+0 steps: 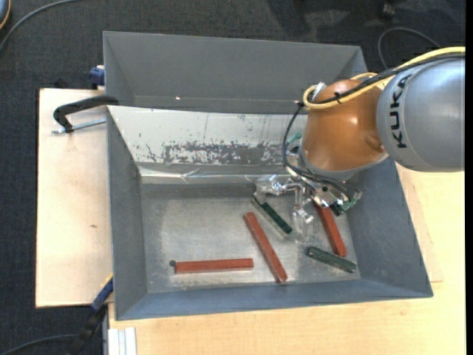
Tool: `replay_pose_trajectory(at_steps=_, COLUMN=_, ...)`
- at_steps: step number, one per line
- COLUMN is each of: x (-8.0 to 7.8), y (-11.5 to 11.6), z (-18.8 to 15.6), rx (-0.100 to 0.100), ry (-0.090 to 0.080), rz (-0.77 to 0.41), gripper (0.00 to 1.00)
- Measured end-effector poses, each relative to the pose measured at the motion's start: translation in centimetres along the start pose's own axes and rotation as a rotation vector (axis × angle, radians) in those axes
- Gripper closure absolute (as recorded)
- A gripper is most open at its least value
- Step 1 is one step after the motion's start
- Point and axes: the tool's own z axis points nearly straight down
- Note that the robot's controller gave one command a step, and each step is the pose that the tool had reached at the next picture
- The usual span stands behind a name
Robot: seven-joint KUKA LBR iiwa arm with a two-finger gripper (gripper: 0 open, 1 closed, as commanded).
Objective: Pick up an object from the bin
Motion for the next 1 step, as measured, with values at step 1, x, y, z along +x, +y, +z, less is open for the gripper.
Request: replay_pose_trajectory(at_steps=1, x=1.69, y=4.45, z=-0.38, rx=-0.006, ry=0.006, rz=0.217, gripper=0.00)
